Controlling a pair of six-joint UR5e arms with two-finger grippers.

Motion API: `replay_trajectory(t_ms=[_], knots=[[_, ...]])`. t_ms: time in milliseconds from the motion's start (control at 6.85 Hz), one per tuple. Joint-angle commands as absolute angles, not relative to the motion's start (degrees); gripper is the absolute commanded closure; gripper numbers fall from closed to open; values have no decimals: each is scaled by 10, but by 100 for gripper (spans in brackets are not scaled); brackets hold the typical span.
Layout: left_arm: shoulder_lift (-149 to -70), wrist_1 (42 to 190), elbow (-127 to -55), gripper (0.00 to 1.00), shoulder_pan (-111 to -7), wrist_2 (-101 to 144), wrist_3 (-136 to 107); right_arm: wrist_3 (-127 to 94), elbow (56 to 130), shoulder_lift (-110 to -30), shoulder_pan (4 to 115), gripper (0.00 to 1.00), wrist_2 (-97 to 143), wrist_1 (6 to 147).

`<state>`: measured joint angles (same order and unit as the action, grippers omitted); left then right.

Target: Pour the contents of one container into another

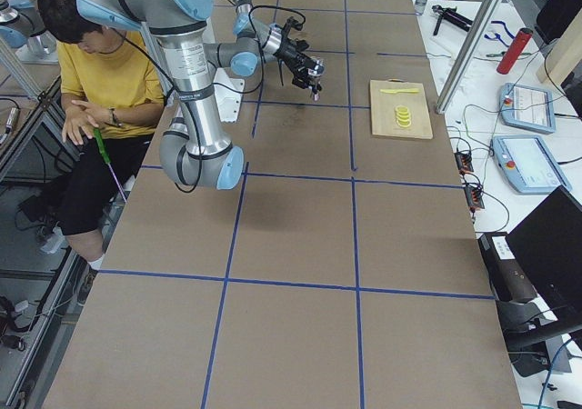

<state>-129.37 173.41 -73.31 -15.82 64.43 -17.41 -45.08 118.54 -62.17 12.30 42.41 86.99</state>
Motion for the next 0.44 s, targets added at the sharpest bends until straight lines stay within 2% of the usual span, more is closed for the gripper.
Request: replay_trajectory(t_ms=[0,292], knots=[[-1295,1734,-730,100,-159,646,-174,-450,1184,-620,122,100,423,881],[-1295,1734,-729,100,-159,646,-172,-449,1184,-607,122,100,420,910]])
